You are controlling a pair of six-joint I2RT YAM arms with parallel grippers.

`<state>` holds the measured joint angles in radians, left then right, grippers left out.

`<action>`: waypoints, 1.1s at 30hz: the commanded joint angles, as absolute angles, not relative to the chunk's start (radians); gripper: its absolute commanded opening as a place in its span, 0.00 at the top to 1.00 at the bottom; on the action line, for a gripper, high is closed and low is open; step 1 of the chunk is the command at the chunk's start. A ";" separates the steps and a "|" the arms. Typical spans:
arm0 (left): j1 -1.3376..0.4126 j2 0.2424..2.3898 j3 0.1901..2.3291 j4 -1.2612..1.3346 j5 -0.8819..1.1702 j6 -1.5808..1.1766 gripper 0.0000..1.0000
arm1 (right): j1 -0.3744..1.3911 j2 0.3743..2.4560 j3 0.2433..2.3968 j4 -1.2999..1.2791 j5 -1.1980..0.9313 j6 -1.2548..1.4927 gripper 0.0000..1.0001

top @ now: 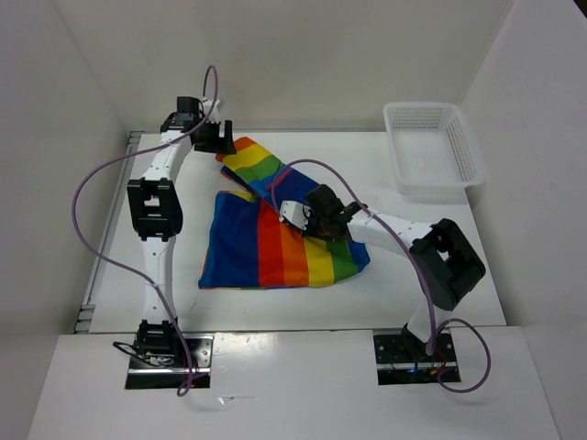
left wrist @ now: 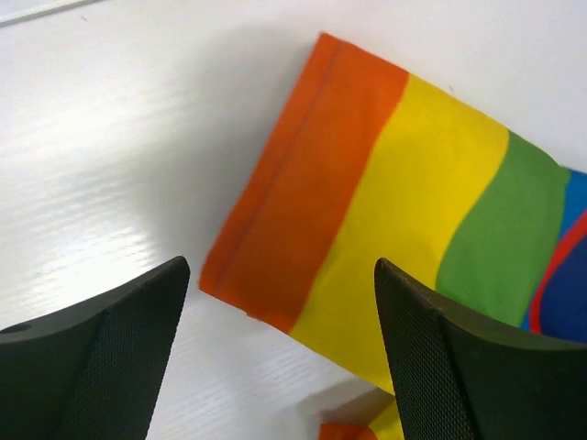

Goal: Fold and stack the shorts
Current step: Fold the shorts

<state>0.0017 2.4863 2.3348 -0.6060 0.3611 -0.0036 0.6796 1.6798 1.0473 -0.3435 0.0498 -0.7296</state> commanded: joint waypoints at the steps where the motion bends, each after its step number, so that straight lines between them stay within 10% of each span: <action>1: 0.014 2.511 2.413 -0.580 0.344 0.000 0.11 | 0.675 1.684 1.078 -0.321 0.054 -0.726 0.92; 12: -0.011 2.554 2.365 -0.640 0.337 0.000 0.12 | 0.675 1.724 1.100 -0.321 0.054 -0.716 0.92; 26: -0.011 2.470 2.373 -0.695 0.327 0.000 1.00 | 0.643 1.724 1.170 -0.311 0.072 -0.716 0.93; 33: 0.023 2.280 2.324 -0.791 0.357 0.000 1.00 | 0.583 1.668 1.229 -0.333 0.100 -0.738 0.93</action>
<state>0.0010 2.4554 2.3192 -0.7444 0.3222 -0.0036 0.6075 1.7119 1.1645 -0.3523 0.0727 -0.7277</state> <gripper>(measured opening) 0.003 0.095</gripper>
